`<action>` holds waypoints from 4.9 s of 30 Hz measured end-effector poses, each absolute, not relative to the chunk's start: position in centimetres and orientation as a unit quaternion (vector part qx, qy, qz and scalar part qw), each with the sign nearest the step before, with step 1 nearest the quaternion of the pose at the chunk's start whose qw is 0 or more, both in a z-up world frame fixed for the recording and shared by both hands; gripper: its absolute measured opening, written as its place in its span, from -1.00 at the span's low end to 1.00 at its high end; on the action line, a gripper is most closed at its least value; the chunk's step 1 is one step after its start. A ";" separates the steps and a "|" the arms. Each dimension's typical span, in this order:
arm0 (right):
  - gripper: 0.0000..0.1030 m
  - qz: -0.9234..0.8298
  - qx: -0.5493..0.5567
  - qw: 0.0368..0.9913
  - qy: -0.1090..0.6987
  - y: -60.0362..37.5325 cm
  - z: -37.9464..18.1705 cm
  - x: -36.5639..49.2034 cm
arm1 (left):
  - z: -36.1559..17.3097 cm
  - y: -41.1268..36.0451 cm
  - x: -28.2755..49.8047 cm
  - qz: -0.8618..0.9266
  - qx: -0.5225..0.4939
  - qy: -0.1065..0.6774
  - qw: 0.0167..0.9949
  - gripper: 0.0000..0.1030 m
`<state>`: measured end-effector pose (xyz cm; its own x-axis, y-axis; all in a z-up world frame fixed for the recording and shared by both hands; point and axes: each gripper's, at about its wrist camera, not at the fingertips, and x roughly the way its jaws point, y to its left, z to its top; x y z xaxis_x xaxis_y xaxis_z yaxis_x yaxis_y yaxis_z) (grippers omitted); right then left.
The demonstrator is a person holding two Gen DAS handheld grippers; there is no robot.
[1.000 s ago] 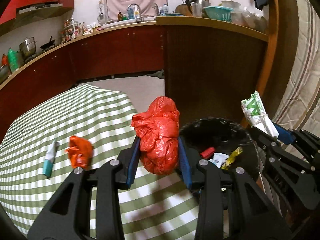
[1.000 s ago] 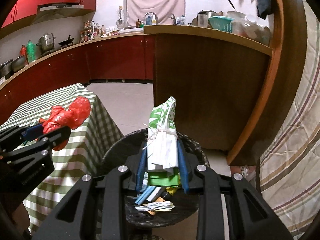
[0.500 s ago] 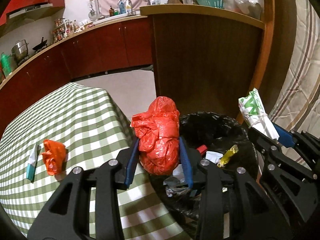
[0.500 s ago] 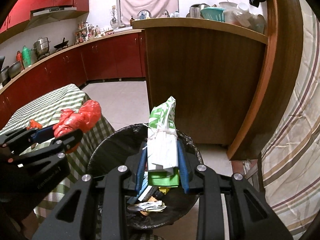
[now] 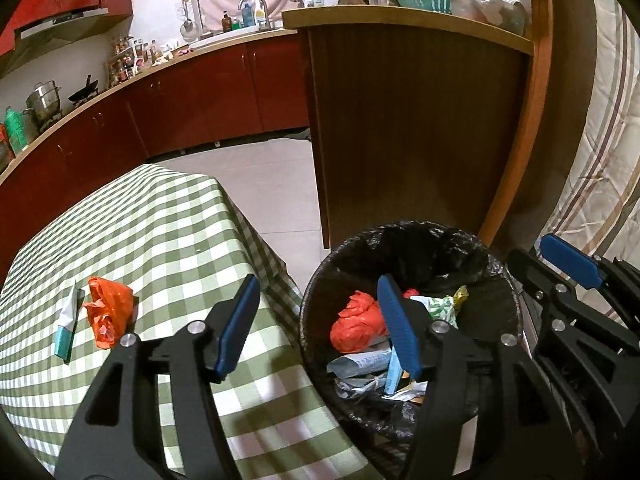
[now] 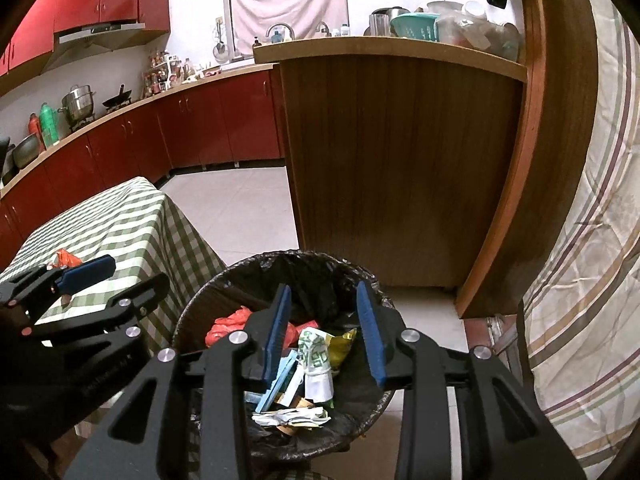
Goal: Collect trash
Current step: 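Move both tools back to the table toward the orange wrapper and tube, then grasp the orange wrapper with the right tool while the left tool grasps the teal toothpaste tube, then carry the orange wrapper and toothpaste tube over the bin and release both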
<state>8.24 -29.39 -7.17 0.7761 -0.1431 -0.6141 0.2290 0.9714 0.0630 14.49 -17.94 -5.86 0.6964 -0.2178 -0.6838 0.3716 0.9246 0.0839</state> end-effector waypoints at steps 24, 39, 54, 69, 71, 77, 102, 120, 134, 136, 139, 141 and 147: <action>0.02 -0.038 0.046 0.944 0.324 -21.7 -5.6 10.4 | -2.8 -6.1 13.8 -0.070 0.072 0.346 0.933 0.37; 0.17 0.058 0.012 0.938 0.342 -10.8 -5.0 14.2 | -2.8 7.4 14.1 0.044 0.036 0.365 0.929 0.49; 0.17 0.079 -0.035 0.924 0.372 -4.3 -6.1 17.3 | -3.7 16.0 14.7 0.100 0.003 0.379 0.920 0.50; -0.21 0.078 -0.055 0.913 0.396 -2.6 -7.2 17.8 | -4.5 16.7 15.3 0.102 -0.001 0.386 0.917 0.50; -0.21 0.075 -0.055 0.916 0.390 -3.0 -7.0 17.5 | -4.6 16.2 15.3 0.098 -0.001 0.386 0.917 0.50; -0.21 0.065 -0.048 0.924 0.374 -4.8 -6.2 16.5 | -4.4 13.4 15.2 0.073 0.007 0.384 0.921 0.50; -0.21 0.008 -0.008 0.928 0.372 -14.4 -6.6 14.6 | -7.4 5.6 18.2 0.027 0.056 0.422 0.904 0.07; -0.21 0.007 -0.003 0.928 0.372 -14.9 -6.9 14.3 | -7.2 5.0 17.4 0.006 0.050 0.413 0.909 -0.87; -0.21 -0.007 0.007 0.934 0.357 -16.9 -6.4 12.1 | -4.1 1.8 14.3 -0.017 0.060 0.368 0.928 -0.88; -0.21 -0.012 0.007 0.935 0.353 -17.4 -6.2 11.6 | -3.8 1.0 13.9 -0.025 0.059 0.363 0.929 -0.88; -0.21 -0.021 0.008 0.937 0.348 -18.2 -5.8 10.8 | -3.4 -0.3 13.2 -0.037 0.062 0.357 0.931 -0.88; -0.21 -0.029 0.009 0.938 0.345 -19.0 -5.6 10.2 | -3.2 -1.3 12.8 -0.046 0.064 0.353 0.932 -0.88; -0.21 -0.056 0.018 0.940 0.336 -21.6 -4.9 8.6 | -3.0 -4.3 12.0 -0.069 0.070 0.348 0.933 -0.88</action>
